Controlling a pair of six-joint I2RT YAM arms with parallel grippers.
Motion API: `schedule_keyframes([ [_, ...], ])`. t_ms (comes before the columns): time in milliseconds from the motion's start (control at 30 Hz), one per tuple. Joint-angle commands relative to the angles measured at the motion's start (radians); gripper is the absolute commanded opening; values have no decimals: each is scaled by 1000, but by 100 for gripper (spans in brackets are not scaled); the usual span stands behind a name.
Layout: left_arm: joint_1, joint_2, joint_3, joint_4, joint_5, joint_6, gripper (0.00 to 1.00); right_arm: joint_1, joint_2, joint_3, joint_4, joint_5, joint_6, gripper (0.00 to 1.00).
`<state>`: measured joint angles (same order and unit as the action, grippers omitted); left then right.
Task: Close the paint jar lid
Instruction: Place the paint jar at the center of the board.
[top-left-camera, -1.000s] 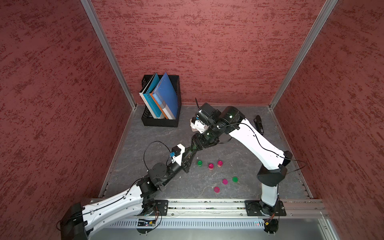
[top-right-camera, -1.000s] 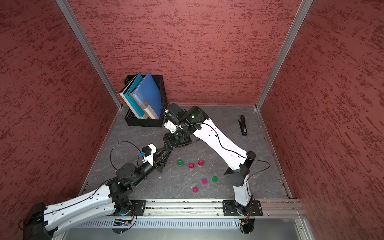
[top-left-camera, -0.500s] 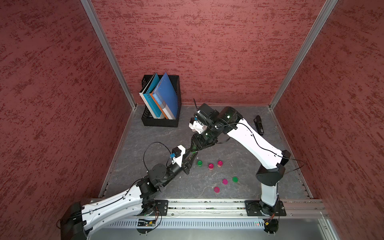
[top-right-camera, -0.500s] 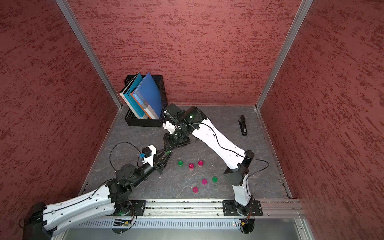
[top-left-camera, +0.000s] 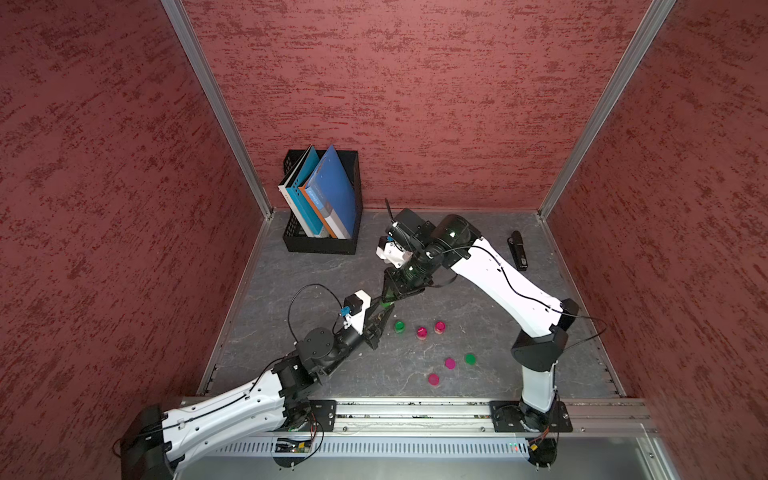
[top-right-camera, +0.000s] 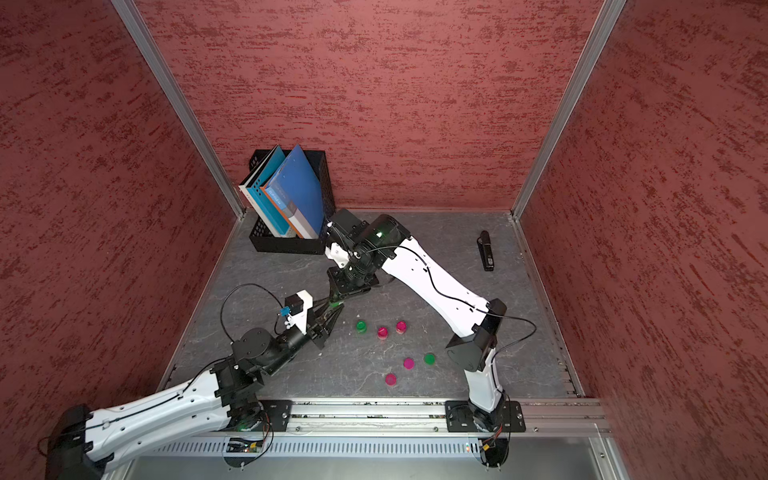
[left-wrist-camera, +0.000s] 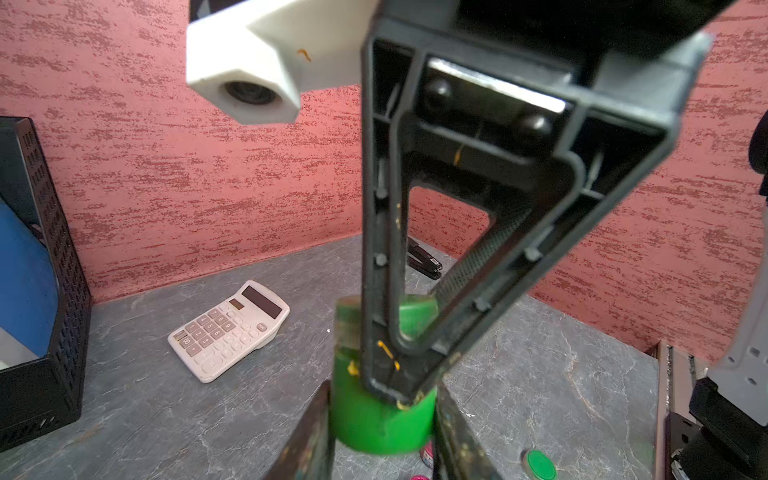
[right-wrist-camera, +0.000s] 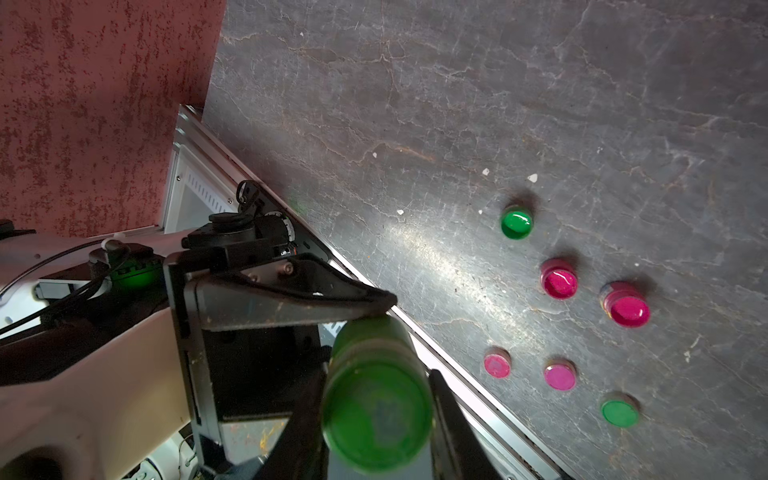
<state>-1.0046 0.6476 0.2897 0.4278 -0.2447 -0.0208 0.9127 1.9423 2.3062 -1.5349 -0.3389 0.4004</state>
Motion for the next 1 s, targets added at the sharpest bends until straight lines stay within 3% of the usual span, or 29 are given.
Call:
schedule_keyframes([
  [0,-3,4,5,27,-13,-12,50,-6,-24,-8,30,63,6,21],
  [100,0,23,6,13,-15,-35,61,-28,-30,-20,48,109,16,20],
  [233,2,52,18,-41,-17,-81,68,-78,-29,-43,81,168,22,20],
  [433,36,72,47,-178,-54,-183,77,-159,19,-83,31,400,4,21],
  [800,168,114,114,-341,16,-350,82,-342,-2,-627,444,497,73,20],
  [967,175,146,138,-354,18,-357,83,-385,28,-721,563,472,77,22],
])
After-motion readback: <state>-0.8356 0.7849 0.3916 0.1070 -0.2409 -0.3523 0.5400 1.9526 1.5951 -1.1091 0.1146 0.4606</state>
